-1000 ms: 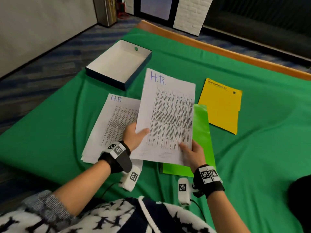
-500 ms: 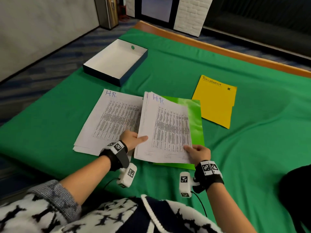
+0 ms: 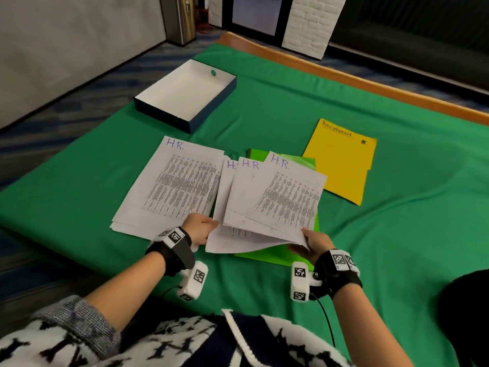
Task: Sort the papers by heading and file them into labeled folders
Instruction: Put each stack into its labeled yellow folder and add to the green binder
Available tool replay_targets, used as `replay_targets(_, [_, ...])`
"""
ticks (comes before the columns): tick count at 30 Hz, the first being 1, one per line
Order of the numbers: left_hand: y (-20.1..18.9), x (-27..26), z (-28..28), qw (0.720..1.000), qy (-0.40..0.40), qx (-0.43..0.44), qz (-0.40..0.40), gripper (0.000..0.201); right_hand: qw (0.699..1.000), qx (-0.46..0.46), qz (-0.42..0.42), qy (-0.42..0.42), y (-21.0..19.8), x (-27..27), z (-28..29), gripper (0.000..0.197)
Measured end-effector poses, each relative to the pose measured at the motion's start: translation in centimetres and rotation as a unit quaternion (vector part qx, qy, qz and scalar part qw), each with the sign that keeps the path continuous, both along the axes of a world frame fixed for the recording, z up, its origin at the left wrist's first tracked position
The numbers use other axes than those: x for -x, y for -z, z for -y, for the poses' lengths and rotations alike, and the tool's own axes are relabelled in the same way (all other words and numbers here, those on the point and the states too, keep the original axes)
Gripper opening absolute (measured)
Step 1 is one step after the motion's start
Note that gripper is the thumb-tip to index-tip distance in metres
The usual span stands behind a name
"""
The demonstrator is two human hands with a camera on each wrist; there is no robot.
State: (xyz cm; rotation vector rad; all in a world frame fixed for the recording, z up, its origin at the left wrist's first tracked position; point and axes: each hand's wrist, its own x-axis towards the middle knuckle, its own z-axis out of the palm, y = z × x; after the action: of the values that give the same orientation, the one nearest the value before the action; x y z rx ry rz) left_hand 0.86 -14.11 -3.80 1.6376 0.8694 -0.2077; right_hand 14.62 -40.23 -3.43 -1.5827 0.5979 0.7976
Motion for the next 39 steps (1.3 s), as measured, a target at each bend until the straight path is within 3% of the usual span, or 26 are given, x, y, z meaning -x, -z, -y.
replay_targets(5, [0.2,-0.7,0.4,0.999,-0.037,0.026,0.011,0.020,0.998,0.025,0.007,-0.055,-0.2,0.4,0.2,0.019])
replay_targets(8, [-0.1,-1.3,0.9,0.995,-0.065,0.073,0.008,0.031,0.970,0.118,0.086,-0.193,1.1,0.4,0.4,0.022])
replay_targets(10, [-0.1,-1.8,1.3,0.999,-0.016,0.040,0.025,0.032,0.952,0.128,0.107,-0.256,1.9,0.5,0.5,0.026])
replay_targets(13, [0.7,-2.1,1.6,0.990,0.105,-0.091,0.015,0.063,0.943,0.129,0.103,-0.289,2.2,0.9,0.7,0.034])
replay_targets(17, [0.7,-2.2,2.6,0.987,0.120,-0.106,0.023,0.083,0.961,0.091,0.079,-0.250,1.5,0.9,1.2,0.080])
replay_targets(18, [0.5,-2.2,3.0,0.984,0.134,-0.109,0.036,0.086,0.963,0.077,0.082,-0.247,1.4,0.9,1.4,0.077])
replay_targets(20, [0.3,-2.6,3.6,0.982,0.140,-0.108,0.069,0.083,0.975,-0.003,0.103,-0.198,1.1,1.1,1.6,0.047])
replay_targets(22, [-0.4,-3.1,4.0,0.982,0.126,-0.102,0.098,0.064,0.979,-0.061,0.133,-0.140,1.1,1.3,1.8,0.034])
replay_targets(25, [-1.7,-4.1,4.6,0.979,0.108,-0.105,0.138,0.046,0.972,-0.078,0.179,-0.131,1.0,1.0,2.4,0.037])
replay_targets(28, [-3.0,-5.0,4.6,0.968,0.083,-0.121,0.203,0.051,0.960,-0.085,0.248,-0.102,0.0,0.4,2.8,0.036])
replay_targets(33, [-6.6,-6.0,5.0,0.951,0.043,-0.031,0.304,0.062,0.928,-0.112,0.353,-0.043,-2.6,-0.6,3.4,0.034])
replay_targets(34, [-7.1,-6.1,5.2,0.948,0.032,-0.032,0.315,0.060,0.923,-0.114,0.365,-0.043,-3.2,-0.6,3.3,0.039])
replay_targets(37, [-8.0,-6.3,5.9,0.941,-0.003,-0.021,0.338,0.062,0.911,-0.129,0.387,-0.053,-4.5,-0.5,2.6,0.023])
replay_targets(39, [-7.9,-6.3,6.2,0.940,-0.021,0.002,0.340,0.067,0.905,-0.127,0.401,-0.064,-4.7,-0.5,2.1,0.026])
